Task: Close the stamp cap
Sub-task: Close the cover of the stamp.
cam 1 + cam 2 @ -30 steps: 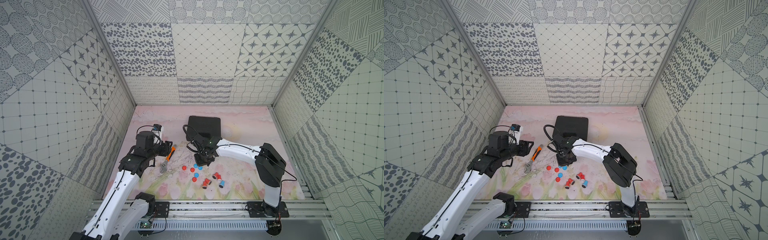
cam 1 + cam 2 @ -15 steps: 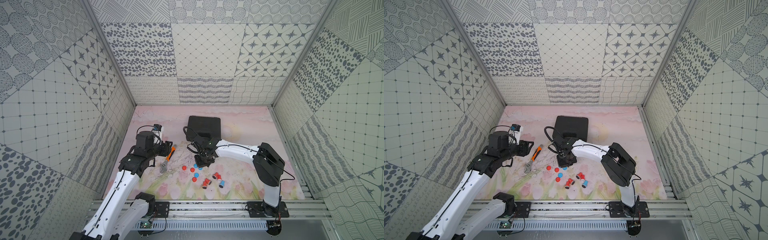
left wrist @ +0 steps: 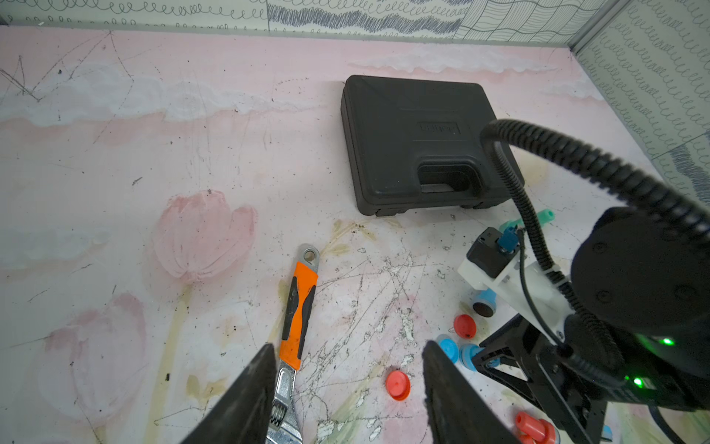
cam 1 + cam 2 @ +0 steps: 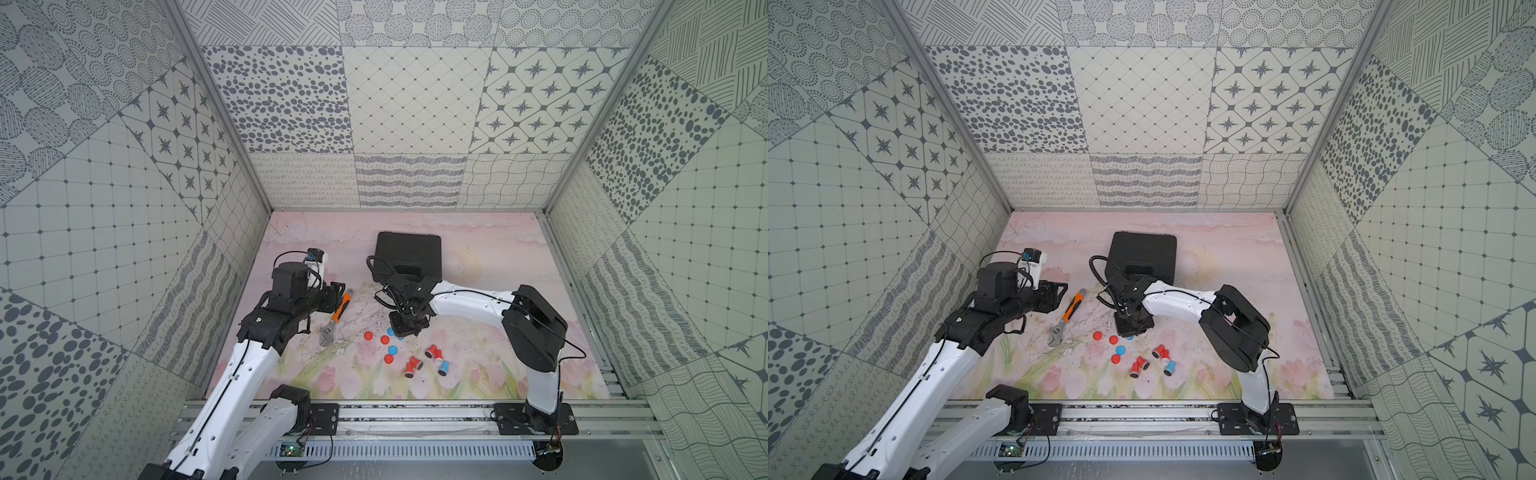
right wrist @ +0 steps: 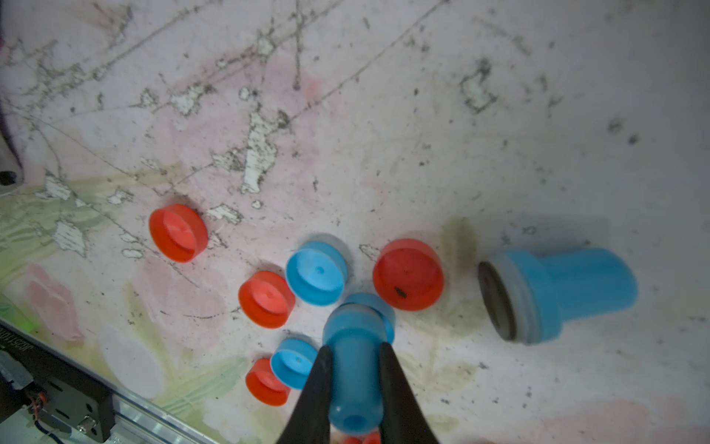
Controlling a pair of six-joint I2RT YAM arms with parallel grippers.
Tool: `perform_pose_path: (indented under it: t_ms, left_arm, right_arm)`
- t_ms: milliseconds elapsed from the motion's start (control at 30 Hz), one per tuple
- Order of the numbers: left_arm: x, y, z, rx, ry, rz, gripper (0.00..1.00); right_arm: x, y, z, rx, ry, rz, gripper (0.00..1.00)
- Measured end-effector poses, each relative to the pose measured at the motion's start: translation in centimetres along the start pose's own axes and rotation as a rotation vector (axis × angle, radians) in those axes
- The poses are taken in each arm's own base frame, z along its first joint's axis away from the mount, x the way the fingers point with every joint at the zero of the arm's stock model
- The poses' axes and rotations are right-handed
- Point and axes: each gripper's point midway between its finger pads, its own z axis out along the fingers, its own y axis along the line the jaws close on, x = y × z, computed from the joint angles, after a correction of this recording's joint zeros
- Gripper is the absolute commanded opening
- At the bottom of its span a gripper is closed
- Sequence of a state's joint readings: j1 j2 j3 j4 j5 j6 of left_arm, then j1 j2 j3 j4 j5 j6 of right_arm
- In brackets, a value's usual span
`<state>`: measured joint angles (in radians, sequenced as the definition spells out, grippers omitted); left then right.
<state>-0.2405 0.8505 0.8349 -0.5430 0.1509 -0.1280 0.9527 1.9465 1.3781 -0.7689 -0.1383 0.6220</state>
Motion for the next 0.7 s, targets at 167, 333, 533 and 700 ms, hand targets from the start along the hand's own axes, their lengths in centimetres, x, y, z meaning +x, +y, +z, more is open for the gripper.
perform_pose_path:
  t_ms: [167,333,533,700]
  left_arm:
    - [0.03,0.01,0.06,0.000,0.002,0.000,0.62]
    - [0.10,0.03,0.18,-0.001,0.007,-0.001,0.62]
    - [0.16,0.06,0.28,-0.001,0.011,-0.002,0.62]
    - [0.21,0.07,0.35,-0.001,0.014,-0.002,0.62]
  right_arm:
    - [0.03,-0.07,0.15,-0.004,-0.001,0.002,0.00]
    - [-0.04,-0.29,0.12,-0.015,-0.017,0.017,0.00]
    - [0.14,-0.55,0.17,-0.029,-0.027,0.033,0.00]
    - [0.36,-0.81,0.03,-0.032,-0.032,0.041,0.00]
